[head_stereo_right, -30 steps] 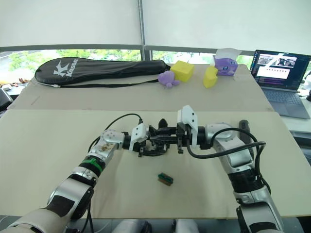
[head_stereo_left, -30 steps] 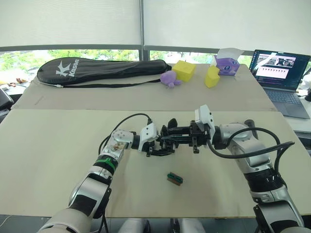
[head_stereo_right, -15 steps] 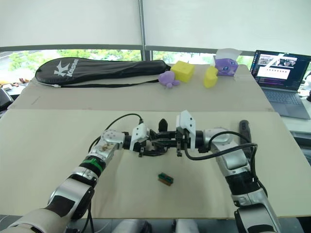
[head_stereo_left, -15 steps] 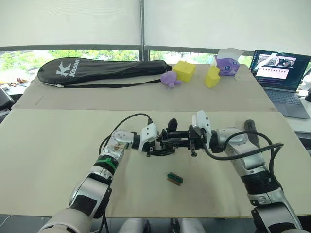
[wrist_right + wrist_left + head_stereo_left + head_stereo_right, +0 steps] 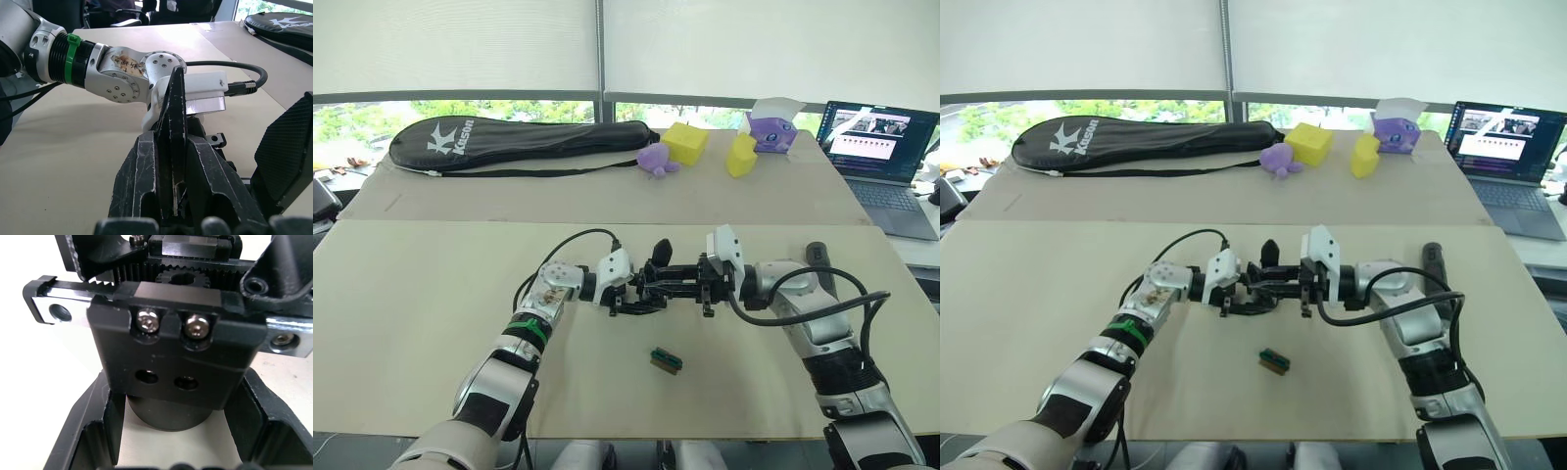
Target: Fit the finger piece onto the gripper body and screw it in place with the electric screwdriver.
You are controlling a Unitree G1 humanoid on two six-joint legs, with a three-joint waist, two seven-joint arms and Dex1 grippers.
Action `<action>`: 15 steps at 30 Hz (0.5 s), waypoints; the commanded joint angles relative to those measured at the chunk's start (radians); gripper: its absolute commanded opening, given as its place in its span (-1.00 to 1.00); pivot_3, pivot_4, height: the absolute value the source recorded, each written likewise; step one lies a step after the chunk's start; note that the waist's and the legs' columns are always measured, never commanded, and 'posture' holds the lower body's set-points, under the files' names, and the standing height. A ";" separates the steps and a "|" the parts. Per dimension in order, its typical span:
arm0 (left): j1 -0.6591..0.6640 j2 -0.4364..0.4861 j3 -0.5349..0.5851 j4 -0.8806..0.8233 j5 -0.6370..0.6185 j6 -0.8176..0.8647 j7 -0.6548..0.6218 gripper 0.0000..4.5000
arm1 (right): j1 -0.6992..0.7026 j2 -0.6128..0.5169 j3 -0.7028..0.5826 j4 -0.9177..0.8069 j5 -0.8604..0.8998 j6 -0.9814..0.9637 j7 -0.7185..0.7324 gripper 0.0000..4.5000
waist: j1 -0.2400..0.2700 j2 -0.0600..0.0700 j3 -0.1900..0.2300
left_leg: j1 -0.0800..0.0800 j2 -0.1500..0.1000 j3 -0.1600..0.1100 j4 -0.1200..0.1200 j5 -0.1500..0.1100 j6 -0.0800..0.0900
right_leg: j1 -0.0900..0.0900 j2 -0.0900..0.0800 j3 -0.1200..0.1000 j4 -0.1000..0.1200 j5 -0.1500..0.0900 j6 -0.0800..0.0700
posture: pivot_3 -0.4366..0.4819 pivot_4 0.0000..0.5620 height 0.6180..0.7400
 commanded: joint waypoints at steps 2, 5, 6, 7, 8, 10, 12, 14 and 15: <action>-0.019 -0.008 0.005 -0.012 0.008 -0.004 0.005 0.02 | 0.035 0.009 -0.006 0.010 -0.017 -0.012 -0.026 -0.84 | 0.000 0.000 0.000 | 0.000 0.000 0.000 0.000 0.000 0.000 | 0.000 0.000 0.000 0.000 0.000 0.000 | -0.05 -0.47 1.00; -0.018 -0.009 0.006 -0.010 0.009 -0.004 0.009 0.02 | 0.071 0.044 -0.031 0.045 -0.013 -0.071 -0.051 -0.84 | 0.000 -0.001 -0.001 | 0.000 0.000 0.000 0.000 0.000 0.000 | 0.000 0.000 0.000 0.000 0.000 0.000 | -0.05 -0.47 1.00; -0.017 -0.010 0.007 -0.011 0.010 -0.004 0.010 0.02 | 0.092 0.053 -0.039 0.055 -0.009 -0.091 -0.050 -0.84 | -0.001 -0.001 -0.002 | 0.001 0.000 0.000 0.000 0.000 0.000 | 0.001 0.000 0.000 0.000 0.000 0.000 | -0.05 -0.47 1.00; -0.016 -0.010 0.007 -0.013 0.010 -0.004 0.012 0.02 | 0.112 0.055 -0.041 0.063 -0.012 -0.113 -0.041 -0.84 | -0.001 0.000 -0.002 | 0.001 0.000 0.000 0.000 0.000 0.000 | 0.001 0.000 0.000 0.000 0.000 0.000 | -0.05 -0.47 1.00; -0.016 -0.011 0.008 -0.014 0.011 -0.004 0.013 0.02 | 0.127 0.055 -0.039 0.071 -0.018 -0.132 -0.031 -0.84 | -0.002 0.001 -0.003 | 0.001 0.000 0.000 0.000 0.000 0.000 | 0.001 0.000 0.000 0.000 0.000 0.000 | -0.05 -0.47 1.00; -0.016 -0.012 0.010 -0.017 0.011 -0.002 0.015 0.02 | 0.138 0.059 -0.036 0.105 -0.033 -0.162 -0.028 -0.84 | -0.001 0.001 -0.004 | 0.002 0.000 0.000 0.000 0.000 0.000 | 0.001 0.000 0.000 0.000 0.000 0.000 | -0.05 -0.47 1.00; -0.017 -0.012 0.011 -0.018 0.012 -0.001 0.016 0.02 | 0.127 0.060 -0.031 0.144 -0.042 -0.184 -0.022 -0.84 | -0.001 0.000 -0.004 | 0.002 0.000 0.000 0.000 0.000 0.000 | 0.001 0.000 0.000 0.000 0.000 0.000 | -0.05 -0.47 1.00; -0.020 -0.011 0.012 -0.015 0.013 -0.003 0.015 0.02 | 0.102 0.054 -0.015 0.193 -0.059 -0.201 -0.004 -0.84 | -0.002 0.001 -0.004 | 0.002 0.000 0.000 0.000 0.000 0.000 | 0.002 0.000 0.000 0.000 0.000 0.000 | -0.05 -0.47 1.00; -0.021 -0.011 0.012 -0.013 0.014 -0.004 0.015 0.02 | 0.086 0.048 -0.002 0.218 -0.071 -0.204 0.009 -0.84 | -0.002 0.001 -0.005 | 0.002 0.000 0.000 0.000 0.000 0.000 | 0.002 0.000 0.000 0.000 0.000 0.000 | -0.05 -0.47 1.00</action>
